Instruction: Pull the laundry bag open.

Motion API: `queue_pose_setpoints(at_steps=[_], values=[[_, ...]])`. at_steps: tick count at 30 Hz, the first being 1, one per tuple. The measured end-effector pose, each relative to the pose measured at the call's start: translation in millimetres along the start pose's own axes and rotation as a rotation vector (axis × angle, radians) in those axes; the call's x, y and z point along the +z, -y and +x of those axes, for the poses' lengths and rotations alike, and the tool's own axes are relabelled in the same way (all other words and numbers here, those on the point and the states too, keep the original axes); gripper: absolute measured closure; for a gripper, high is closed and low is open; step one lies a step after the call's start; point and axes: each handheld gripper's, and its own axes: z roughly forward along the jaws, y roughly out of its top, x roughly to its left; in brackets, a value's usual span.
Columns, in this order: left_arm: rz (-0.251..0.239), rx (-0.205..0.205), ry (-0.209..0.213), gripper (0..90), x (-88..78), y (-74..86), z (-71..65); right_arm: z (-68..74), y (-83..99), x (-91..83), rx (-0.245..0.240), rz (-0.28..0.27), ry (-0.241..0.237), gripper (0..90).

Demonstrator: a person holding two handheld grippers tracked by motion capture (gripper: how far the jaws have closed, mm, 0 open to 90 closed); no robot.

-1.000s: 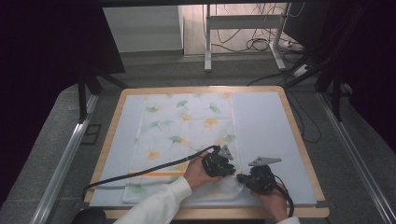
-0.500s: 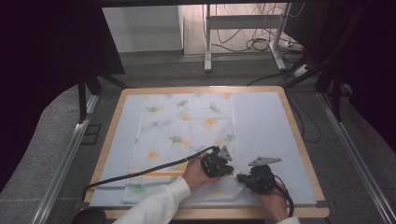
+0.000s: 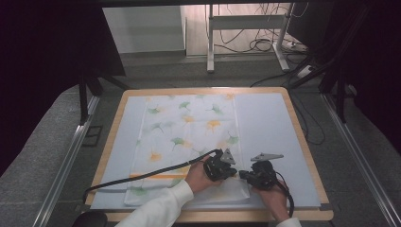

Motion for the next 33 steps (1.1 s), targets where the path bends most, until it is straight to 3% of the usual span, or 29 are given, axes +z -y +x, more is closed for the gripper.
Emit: queue_pose_setpoints(at_steps=[2, 17, 19, 22, 33], values=[[-0.001, -0.001, -0.001, 90.0, 0.0, 0.2, -0.5, -2.6, 0.2, 0.8, 0.022, 0.0, -0.013, 89.9], [0.034, 0.048, -0.037, 90.0, -7.1, 2.8, -2.8, -5.5, 1.2, 0.6, 0.012, -0.001, -0.031, 90.0], [0.034, 0.045, -0.036, 90.0, -7.7, 3.4, -2.2, -5.5, 1.3, 0.6, 0.011, -0.002, -0.031, 90.0], [0.026, 0.0, -0.008, 90.0, -11.2, 9.1, 4.5, -5.4, 1.4, 0.7, 0.01, -0.004, -0.031, 90.0], [0.038, -0.004, -0.026, 90.0, -22.5, 20.4, 8.9, -5.9, 1.5, 0.5, 0.006, -0.003, -0.034, 90.0]])
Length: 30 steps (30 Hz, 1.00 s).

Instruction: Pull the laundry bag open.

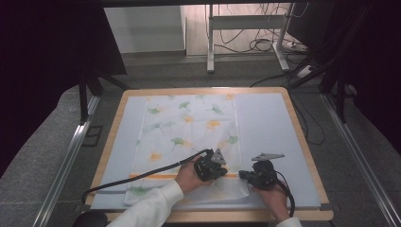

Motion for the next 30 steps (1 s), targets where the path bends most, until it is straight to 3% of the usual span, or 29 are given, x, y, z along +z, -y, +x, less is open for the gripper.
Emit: queue_pose_setpoints(at_steps=[30], values=[[0.011, -0.059, -0.03, 90.0, -33.4, 39.8, 15.6, 0.7, 0.7, 0.1, -0.008, -0.008, 0.002, 90.0]])
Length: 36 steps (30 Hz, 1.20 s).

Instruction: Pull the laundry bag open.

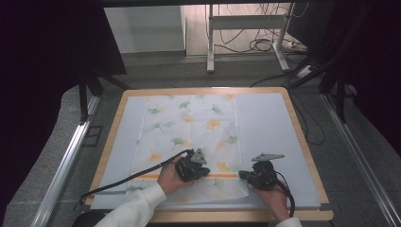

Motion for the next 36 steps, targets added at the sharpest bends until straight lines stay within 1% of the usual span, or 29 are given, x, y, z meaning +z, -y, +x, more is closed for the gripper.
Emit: queue_pose_setpoints(at_steps=[3, 6, 9, 12, 14, 15, 17, 20, 21, 24, 25, 28, 29, 31, 33, 36], values=[[-0.004, -0.015, 0.005, 90.0, -1.2, 2.2, 1.3, 0.0, 0.0, 0.0, -0.002, 0.0, 0.0, 90.0], [0.0, -0.012, 0.003, 90.0, -2.0, 2.7, 2.0, 0.0, 0.0, 0.0, -0.002, 0.0, 0.0, 90.0], [0.003, -0.003, -0.01, 90.0, -3.2, 3.8, 0.3, 0.0, 0.0, 0.0, -0.002, 0.0, 0.0, 90.0], [0.003, -0.006, -0.01, 90.0, -4.2, 4.9, 0.1, 0.0, 0.1, 0.0, -0.003, -0.001, 0.001, 90.0], [-0.002, -0.029, 0.006, 90.0, -6.0, 7.8, 3.3, 0.0, 0.1, 0.0, -0.003, -0.001, 0.0, 90.0], [-0.006, -0.037, 0.006, 90.0, -6.5, 8.8, 3.3, 0.0, 0.1, 0.0, -0.003, 0.0, 0.001, 90.0], [-0.011, -0.04, 0.007, 90.0, -7.7, 10.2, 3.3, 0.0, 0.0, 0.0, -0.005, 0.0, 0.001, 90.0], [-0.005, -0.03, 0.004, 90.0, -9.0, 10.8, 3.7, -0.1, 0.0, -0.1, -0.005, 0.0, 0.0, 90.0], [-0.012, -0.038, 0.006, 90.0, -8.8, 11.3, 3.3, -0.1, 0.0, -0.1, -0.005, 0.0, 0.0, 90.0], [-0.009, -0.044, 0.004, 90.0, -9.7, 12.5, 3.9, -0.1, 0.2, -0.1, -0.005, -0.001, -0.001, 90.0], [0.0, -0.029, -0.004, 90.0, -10.7, 12.8, 4.1, -0.1, 0.2, -0.1, -0.005, -0.002, -0.001, 90.0], [-0.002, -0.027, -0.007, 90.0, -11.0, 13.3, 3.7, -0.2, 0.2, -0.2, -0.005, -0.002, -0.002, 90.0], [-0.013, -0.047, -0.003, 90.0, -10.6, 14.1, 3.1, -0.3, 0.3, 0.0, -0.006, -0.002, -0.001, 89.9], [-0.009, -0.043, -0.002, 90.0, -11.3, 14.5, 4.2, -0.3, 0.3, -0.1, -0.006, -0.003, -0.002, 90.0], [-0.013, -0.06, -0.001, 90.0, -12.6, 16.6, 5.3, -0.4, 0.4, -0.1, -0.007, -0.003, -0.001, 90.0], [-0.014, -0.065, 0.001, 90.0, -13.7, 18.2, 6.4, -0.4, 0.4, -0.1, -0.007, -0.003, -0.001, 90.0]])
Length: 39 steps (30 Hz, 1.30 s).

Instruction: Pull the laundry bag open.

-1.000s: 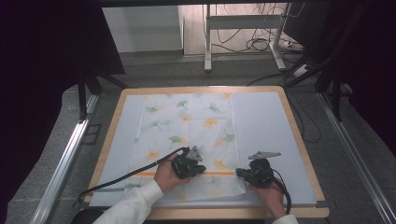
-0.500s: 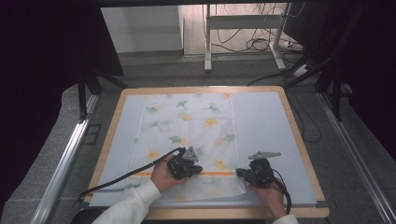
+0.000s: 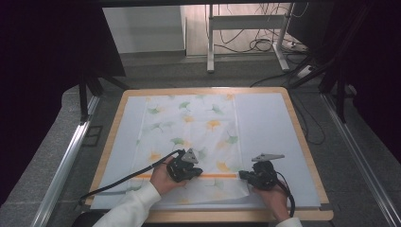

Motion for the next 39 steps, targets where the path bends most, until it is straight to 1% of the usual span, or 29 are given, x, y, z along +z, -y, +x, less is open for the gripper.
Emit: queue_pose_setpoints(at_steps=[6, 12, 14, 15, 16, 18, 19, 22, 31, 34, 39], values=[[0.005, 0.002, -0.009, 90.0, -2.8, 2.6, 0.6, 0.0, 0.2, 0.0, -0.001, -0.002, -0.001, 90.0], [0.006, -0.005, -0.013, 90.0, -5.3, 5.6, 1.8, 0.0, 0.3, 0.0, -0.002, -0.002, 0.0, 90.0], [0.013, 0.008, -0.023, 90.0, -6.8, 6.7, 2.4, 0.0, 0.3, 0.0, -0.002, -0.002, 0.001, 90.0], [0.015, 0.011, -0.036, 90.0, -8.1, 8.0, 2.5, -0.2, 0.3, -0.1, -0.004, -0.001, 0.0, 90.0], [0.015, 0.011, -0.036, 90.0, -8.1, 8.0, 2.5, -0.2, 0.3, -0.1, -0.004, -0.001, 0.0, 90.0], [0.018, 0.008, -0.042, 90.0, -9.8, 9.9, 4.0, -0.1, 0.3, -0.1, -0.004, -0.001, 0.0, 90.0], [0.02, -0.003, -0.047, 90.0, -11.4, 12.3, 6.2, 0.0, 0.3, 0.0, -0.003, -0.002, 0.0, 89.9], [0.018, -0.027, -0.038, 90.0, -14.4, 16.3, 10.1, -0.1, 0.3, -0.1, -0.004, -0.001, 0.0, 90.0], [0.025, -0.05, -0.034, 90.0, -22.5, 24.8, 16.8, -0.1, 0.4, -0.2, -0.001, -0.001, 0.0, 90.0], [0.031, -0.047, -0.041, 90.0, -25.7, 27.9, 18.1, -0.1, 0.4, -0.2, -0.001, -0.001, 0.0, 90.0], [0.034, -0.064, -0.045, 90.0, -32.0, 35.7, 23.4, -0.1, 0.5, -0.2, 0.0, -0.001, 0.0, 90.0]])
